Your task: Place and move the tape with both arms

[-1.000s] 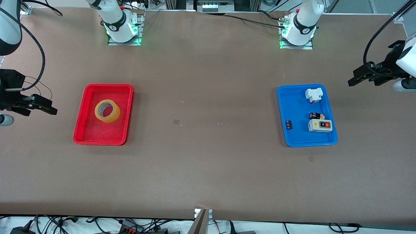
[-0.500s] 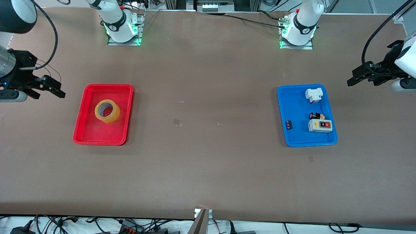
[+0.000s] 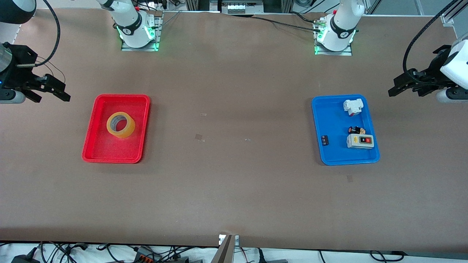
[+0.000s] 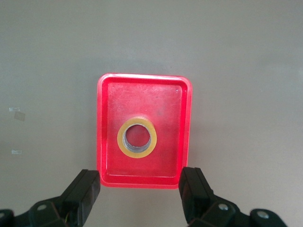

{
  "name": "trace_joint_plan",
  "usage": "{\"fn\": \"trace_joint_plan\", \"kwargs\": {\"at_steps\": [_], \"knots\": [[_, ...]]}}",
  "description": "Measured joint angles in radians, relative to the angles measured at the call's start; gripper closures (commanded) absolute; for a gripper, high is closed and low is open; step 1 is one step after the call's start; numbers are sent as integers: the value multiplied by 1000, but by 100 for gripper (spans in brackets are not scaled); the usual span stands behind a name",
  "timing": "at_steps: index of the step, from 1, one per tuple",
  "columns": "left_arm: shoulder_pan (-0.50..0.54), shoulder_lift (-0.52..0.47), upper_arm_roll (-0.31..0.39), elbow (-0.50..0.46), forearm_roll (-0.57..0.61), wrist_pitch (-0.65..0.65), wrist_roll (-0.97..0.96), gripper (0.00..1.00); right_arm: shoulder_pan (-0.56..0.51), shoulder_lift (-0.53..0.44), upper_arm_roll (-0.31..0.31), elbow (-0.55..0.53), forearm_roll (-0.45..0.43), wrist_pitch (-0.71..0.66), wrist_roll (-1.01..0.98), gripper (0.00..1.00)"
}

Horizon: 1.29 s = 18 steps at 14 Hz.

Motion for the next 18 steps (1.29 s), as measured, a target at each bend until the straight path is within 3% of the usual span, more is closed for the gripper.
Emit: {"fn": "trace_joint_plan", "kwargs": {"at_steps": [18], "knots": [[0,3,-15,-5,15,2,0,0,17,-7,-32,-4,3,-34,0,0]]}}
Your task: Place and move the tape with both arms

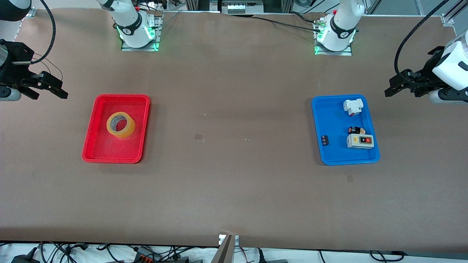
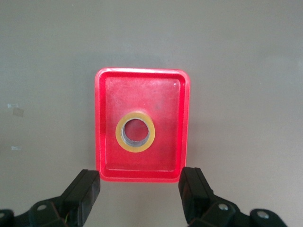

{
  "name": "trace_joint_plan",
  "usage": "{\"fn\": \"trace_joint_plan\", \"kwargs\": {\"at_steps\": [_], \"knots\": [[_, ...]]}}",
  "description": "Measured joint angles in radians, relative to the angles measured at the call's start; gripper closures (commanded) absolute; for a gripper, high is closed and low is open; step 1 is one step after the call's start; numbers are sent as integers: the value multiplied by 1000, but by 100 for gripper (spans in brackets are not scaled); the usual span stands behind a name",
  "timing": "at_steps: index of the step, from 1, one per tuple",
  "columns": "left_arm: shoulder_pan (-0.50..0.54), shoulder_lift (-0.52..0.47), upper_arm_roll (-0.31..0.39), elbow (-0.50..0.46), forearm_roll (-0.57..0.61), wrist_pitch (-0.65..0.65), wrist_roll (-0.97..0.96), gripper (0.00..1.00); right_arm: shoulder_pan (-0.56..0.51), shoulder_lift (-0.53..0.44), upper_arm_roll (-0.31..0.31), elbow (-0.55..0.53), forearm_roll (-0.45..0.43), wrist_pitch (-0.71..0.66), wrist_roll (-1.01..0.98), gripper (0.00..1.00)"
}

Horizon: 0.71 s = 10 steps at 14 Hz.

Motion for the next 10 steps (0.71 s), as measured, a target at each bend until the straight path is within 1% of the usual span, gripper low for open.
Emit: {"fn": "trace_joint_plan", "kwargs": {"at_steps": [10], "knots": [[0,0,-5,-1,9,0,1,0,0,-14,0,0,0,-19,-1,0]]}}
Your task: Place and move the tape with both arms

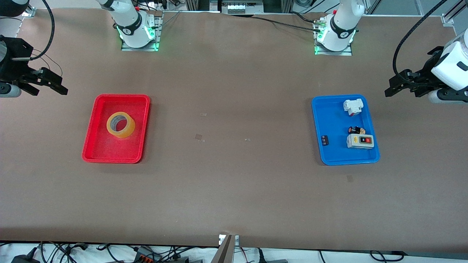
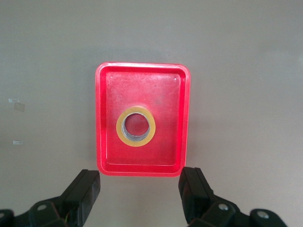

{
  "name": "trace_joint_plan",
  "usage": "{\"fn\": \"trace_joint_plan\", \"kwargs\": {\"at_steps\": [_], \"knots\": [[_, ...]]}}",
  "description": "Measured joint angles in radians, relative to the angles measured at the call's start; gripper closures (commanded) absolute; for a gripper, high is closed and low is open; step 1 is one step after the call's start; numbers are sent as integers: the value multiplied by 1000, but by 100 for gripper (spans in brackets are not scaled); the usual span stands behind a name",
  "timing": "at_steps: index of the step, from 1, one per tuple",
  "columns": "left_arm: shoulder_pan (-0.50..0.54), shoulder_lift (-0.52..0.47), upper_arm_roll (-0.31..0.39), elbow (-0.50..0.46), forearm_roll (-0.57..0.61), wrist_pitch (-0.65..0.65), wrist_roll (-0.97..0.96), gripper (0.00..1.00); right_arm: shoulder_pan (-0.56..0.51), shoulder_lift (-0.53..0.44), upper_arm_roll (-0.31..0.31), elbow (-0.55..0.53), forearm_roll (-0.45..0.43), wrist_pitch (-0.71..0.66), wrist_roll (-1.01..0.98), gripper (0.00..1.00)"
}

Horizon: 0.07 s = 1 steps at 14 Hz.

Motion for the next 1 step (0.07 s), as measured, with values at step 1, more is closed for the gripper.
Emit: {"fn": "trace_joint_plan", "kwargs": {"at_steps": [1], "knots": [[0,0,0,0,0,0,0,0,0,-1,0,0,0,0,0,0]]}}
